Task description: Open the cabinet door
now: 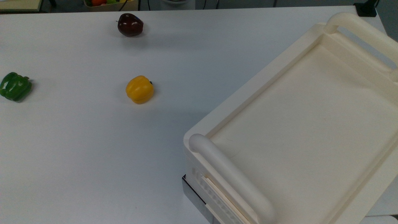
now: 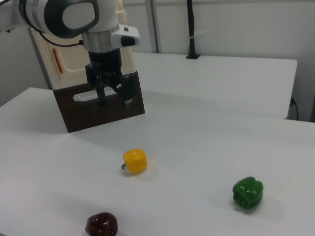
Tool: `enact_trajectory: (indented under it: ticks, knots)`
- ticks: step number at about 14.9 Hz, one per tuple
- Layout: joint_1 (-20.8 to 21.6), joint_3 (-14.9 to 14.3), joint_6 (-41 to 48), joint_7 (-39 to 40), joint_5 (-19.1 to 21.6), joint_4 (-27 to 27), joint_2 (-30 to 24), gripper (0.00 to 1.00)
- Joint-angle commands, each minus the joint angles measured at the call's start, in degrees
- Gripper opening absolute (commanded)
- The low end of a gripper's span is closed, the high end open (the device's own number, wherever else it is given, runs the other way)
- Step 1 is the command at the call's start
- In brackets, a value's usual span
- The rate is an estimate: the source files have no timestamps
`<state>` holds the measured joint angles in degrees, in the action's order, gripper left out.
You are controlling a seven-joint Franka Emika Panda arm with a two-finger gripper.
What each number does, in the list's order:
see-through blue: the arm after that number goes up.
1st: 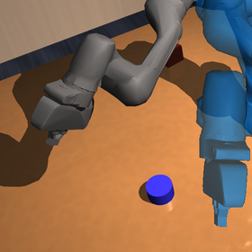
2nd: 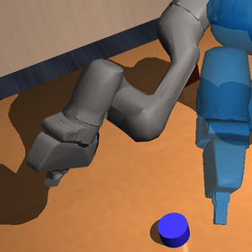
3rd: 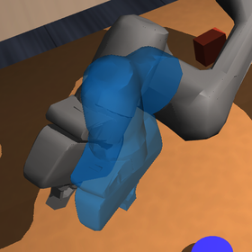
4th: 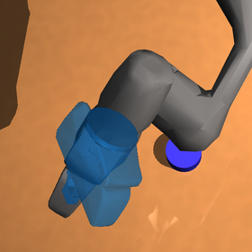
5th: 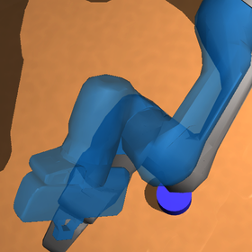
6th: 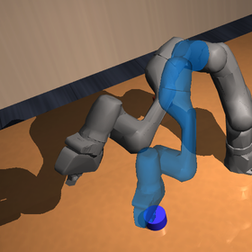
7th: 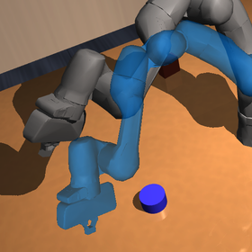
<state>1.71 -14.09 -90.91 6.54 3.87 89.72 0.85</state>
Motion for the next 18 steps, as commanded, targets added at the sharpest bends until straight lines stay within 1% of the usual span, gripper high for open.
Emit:
enact_trajectory:
  ticks: [1, 3, 5, 8, 10, 13, 15, 18]
  knots:
    - [-0.82, -0.86, -1.89, 4.78, 6.93, -0.60, 0.21, 1.00]
    - [-0.83, -0.86, -4.53, 7.69, 8.52, -0.60, 0.73, 1.00]
    - [-0.39, 0.02, -7.16, 7.26, 8.61, -0.86, 1.52, 1.00]
    - [2.41, 0.02, -12.60, 7.26, 8.61, -1.39, 2.14, 1.00]
    - [6.27, -0.32, -17.70, 6.91, 8.53, -1.39, 3.36, 1.00]
    - [10.58, -0.42, -23.68, 6.99, 8.96, -1.30, 4.69, 1.00]
    - [14.10, -0.50, -26.93, 6.99, 8.97, -1.39, 5.74, 1.00]
    - [17.79, -0.15, -30.02, 6.91, 9.23, -1.39, 6.27, 1.00]
